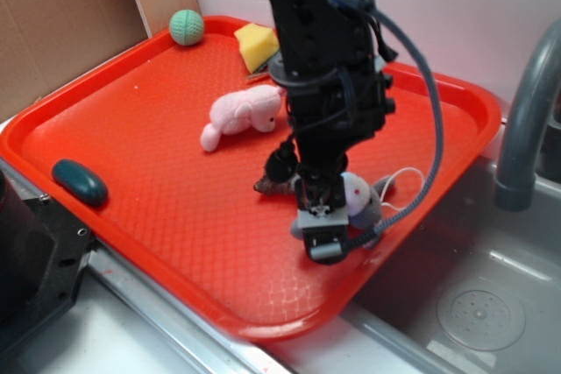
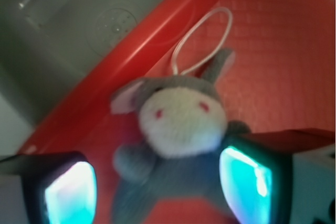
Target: Grab the gray animal.
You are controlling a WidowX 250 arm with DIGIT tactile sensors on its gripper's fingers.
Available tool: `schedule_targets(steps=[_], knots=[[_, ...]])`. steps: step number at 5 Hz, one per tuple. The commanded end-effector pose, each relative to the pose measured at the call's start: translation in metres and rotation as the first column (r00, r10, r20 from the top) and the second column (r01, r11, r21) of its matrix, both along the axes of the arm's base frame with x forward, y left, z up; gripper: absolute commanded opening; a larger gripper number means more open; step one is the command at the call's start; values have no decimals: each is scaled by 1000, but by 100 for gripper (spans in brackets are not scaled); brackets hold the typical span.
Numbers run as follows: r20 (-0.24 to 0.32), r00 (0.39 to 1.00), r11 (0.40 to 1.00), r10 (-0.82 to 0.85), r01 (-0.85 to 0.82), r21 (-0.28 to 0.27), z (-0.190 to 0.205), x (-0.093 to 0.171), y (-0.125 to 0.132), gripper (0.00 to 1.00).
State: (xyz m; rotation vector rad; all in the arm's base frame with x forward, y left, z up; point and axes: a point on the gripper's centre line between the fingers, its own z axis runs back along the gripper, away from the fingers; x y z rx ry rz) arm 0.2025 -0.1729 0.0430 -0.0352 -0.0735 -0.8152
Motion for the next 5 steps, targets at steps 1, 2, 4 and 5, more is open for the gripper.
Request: schedule_targets(steps=[1,2,4,5], knots=[[-28,996,996,-80,79,-34,-16,10,-23,0],[-36,996,997,-76,75,-34,1,-2,-15,0],[129,974,980,188,-194,35,97,-47,30,0],[105,898,902,426,-430,17,135,-71,54,0]])
